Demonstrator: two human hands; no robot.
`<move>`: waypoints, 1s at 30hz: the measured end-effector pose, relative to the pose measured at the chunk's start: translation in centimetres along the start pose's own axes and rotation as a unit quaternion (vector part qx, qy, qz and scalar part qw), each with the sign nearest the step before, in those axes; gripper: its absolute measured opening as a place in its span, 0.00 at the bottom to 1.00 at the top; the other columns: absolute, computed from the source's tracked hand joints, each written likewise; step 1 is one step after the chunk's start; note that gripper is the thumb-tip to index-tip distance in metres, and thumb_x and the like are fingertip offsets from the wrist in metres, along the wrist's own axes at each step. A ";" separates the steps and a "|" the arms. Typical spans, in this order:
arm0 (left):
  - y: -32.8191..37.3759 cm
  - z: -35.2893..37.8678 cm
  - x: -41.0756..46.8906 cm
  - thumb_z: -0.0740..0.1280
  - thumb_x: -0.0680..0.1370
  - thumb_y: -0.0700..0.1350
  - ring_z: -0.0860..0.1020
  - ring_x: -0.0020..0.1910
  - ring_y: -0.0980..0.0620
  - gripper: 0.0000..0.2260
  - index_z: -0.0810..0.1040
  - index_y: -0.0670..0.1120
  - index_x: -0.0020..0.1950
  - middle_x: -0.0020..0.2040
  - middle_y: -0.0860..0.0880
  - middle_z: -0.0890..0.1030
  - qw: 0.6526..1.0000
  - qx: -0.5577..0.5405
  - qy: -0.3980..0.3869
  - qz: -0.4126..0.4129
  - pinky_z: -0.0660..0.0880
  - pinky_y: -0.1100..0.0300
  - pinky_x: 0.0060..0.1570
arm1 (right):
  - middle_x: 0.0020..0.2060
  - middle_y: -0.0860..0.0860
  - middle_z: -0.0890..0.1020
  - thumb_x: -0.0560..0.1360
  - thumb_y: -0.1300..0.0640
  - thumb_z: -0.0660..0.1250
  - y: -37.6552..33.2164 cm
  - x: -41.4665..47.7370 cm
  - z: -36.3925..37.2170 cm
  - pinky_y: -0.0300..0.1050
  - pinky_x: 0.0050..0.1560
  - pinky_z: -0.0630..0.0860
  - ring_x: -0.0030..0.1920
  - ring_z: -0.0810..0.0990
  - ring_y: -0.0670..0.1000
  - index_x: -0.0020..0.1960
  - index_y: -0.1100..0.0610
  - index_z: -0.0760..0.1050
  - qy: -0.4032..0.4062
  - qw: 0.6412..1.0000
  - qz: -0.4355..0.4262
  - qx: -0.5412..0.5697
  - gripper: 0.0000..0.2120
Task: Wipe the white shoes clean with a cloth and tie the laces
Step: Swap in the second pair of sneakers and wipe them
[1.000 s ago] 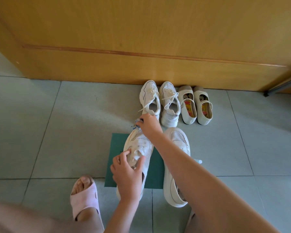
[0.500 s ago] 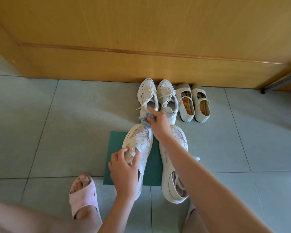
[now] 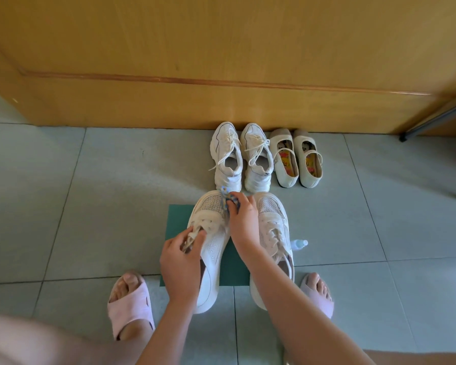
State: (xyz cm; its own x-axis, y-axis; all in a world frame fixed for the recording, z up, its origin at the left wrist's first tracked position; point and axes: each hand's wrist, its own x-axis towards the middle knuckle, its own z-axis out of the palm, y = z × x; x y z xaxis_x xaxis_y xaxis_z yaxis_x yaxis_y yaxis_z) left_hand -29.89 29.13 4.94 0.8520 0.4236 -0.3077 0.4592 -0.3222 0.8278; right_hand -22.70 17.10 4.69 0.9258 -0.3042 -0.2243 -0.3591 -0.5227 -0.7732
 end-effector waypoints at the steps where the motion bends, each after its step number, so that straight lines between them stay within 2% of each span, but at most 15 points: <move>1: -0.1 -0.1 0.1 0.68 0.73 0.58 0.77 0.45 0.56 0.17 0.81 0.50 0.57 0.49 0.50 0.80 1.000 0.000 0.000 -0.002 0.69 0.62 0.43 | 0.53 0.55 0.73 0.79 0.58 0.60 -0.1 -0.4 0.1 0.37 0.52 0.67 0.52 0.74 0.53 0.63 0.58 0.74 0.006 1.000 0.009 0.006 0.13; 7: -0.1 -0.4 0.6 0.68 0.73 0.60 0.77 0.48 0.51 0.18 0.81 0.50 0.56 0.48 0.50 0.82 1.000 0.013 0.011 0.004 0.70 0.59 0.45 | 0.52 0.52 0.74 0.79 0.59 0.61 0.0 -3.6 0.6 0.37 0.53 0.69 0.51 0.73 0.49 0.62 0.57 0.75 0.034 0.997 0.041 0.050 0.13; 11: -0.2 -0.5 0.8 0.68 0.72 0.61 0.78 0.46 0.50 0.18 0.82 0.51 0.54 0.46 0.50 0.82 0.999 0.037 0.017 0.006 0.70 0.59 0.42 | 0.53 0.52 0.77 0.78 0.58 0.63 0.4 -4.8 0.4 0.40 0.56 0.73 0.50 0.76 0.49 0.63 0.57 0.75 0.028 0.994 0.065 0.079 0.14; 14: 0.2 -0.4 0.7 0.68 0.72 0.60 0.78 0.45 0.49 0.17 0.82 0.50 0.52 0.44 0.49 0.83 0.998 0.054 0.016 0.014 0.70 0.59 0.41 | 0.53 0.53 0.78 0.78 0.57 0.63 0.9 -6.0 0.5 0.36 0.53 0.71 0.49 0.76 0.47 0.64 0.57 0.75 0.030 0.993 0.086 0.078 0.15; 21: 0.0 0.1 0.7 0.68 0.71 0.61 0.79 0.44 0.46 0.17 0.82 0.51 0.51 0.43 0.48 0.82 0.997 0.075 0.003 0.021 0.76 0.52 0.44 | 0.53 0.52 0.80 0.78 0.57 0.62 2.5 -10.4 1.0 0.39 0.54 0.73 0.53 0.78 0.51 0.64 0.56 0.74 0.014 0.985 0.139 0.102 0.15; 23: 0.1 0.2 0.6 0.69 0.71 0.60 0.79 0.43 0.47 0.16 0.81 0.51 0.52 0.44 0.48 0.82 0.997 0.076 0.001 0.023 0.76 0.52 0.44 | 0.52 0.53 0.81 0.78 0.59 0.62 2.9 -11.3 0.9 0.37 0.52 0.73 0.53 0.79 0.50 0.64 0.57 0.74 0.008 0.982 0.153 0.109 0.15; 26: 0.3 0.3 0.6 0.68 0.71 0.60 0.79 0.44 0.47 0.16 0.81 0.51 0.52 0.45 0.48 0.81 0.996 0.080 -0.002 0.032 0.75 0.53 0.44 | 0.47 0.50 0.80 0.77 0.61 0.64 3.3 -12.5 0.6 0.27 0.43 0.70 0.46 0.78 0.46 0.64 0.58 0.75 -0.004 0.974 0.181 0.135 0.15; 30: 0.6 0.3 0.4 0.69 0.71 0.59 0.79 0.44 0.47 0.16 0.81 0.51 0.53 0.45 0.48 0.82 0.997 0.072 0.006 0.028 0.75 0.55 0.43 | 0.46 0.52 0.81 0.76 0.59 0.66 3.6 -13.8 0.2 0.28 0.41 0.72 0.43 0.79 0.48 0.61 0.56 0.77 -0.028 0.975 0.171 0.140 0.13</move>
State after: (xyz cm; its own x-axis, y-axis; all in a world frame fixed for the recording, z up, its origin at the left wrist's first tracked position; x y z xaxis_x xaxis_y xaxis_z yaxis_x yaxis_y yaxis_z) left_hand -29.26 28.88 5.17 0.8748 0.4106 -0.2571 0.4431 -0.4632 0.7676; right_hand -36.75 19.59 4.91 0.7656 -0.3752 -0.5226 -0.6085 -0.1584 -0.7776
